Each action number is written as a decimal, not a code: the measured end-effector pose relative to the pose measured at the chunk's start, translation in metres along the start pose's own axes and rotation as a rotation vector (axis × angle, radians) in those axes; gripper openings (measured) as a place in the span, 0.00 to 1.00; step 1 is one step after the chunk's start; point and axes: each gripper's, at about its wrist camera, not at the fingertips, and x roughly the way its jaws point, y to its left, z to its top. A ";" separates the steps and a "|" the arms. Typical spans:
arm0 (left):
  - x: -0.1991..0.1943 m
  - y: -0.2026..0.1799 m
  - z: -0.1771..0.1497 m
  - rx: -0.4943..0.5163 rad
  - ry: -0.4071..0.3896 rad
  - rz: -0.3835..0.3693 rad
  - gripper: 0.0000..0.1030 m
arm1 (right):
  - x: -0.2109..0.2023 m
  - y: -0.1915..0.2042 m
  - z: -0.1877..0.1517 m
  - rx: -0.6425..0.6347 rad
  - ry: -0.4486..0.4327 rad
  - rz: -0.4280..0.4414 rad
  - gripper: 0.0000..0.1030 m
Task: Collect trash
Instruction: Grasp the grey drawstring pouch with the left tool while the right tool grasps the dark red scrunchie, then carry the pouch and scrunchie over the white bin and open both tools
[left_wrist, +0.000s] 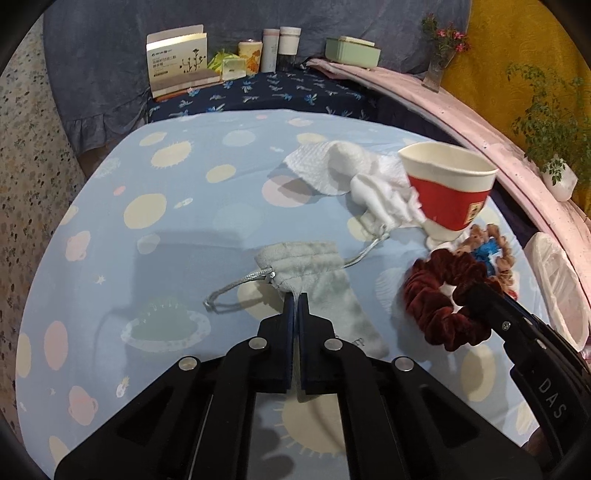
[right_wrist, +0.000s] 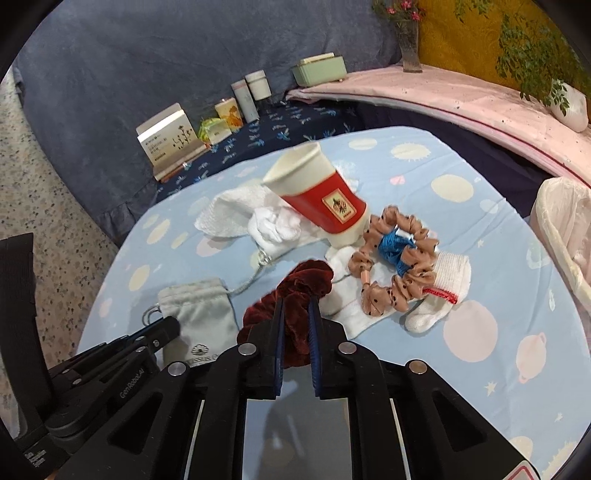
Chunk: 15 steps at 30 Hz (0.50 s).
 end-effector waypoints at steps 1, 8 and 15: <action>-0.004 -0.002 0.001 0.002 -0.007 -0.004 0.01 | -0.005 0.000 0.001 0.000 -0.011 0.006 0.10; -0.035 -0.027 0.008 0.030 -0.059 -0.045 0.01 | -0.048 -0.008 0.013 0.016 -0.104 0.025 0.10; -0.056 -0.057 0.007 0.066 -0.084 -0.087 0.01 | -0.088 -0.036 0.022 0.064 -0.187 0.007 0.10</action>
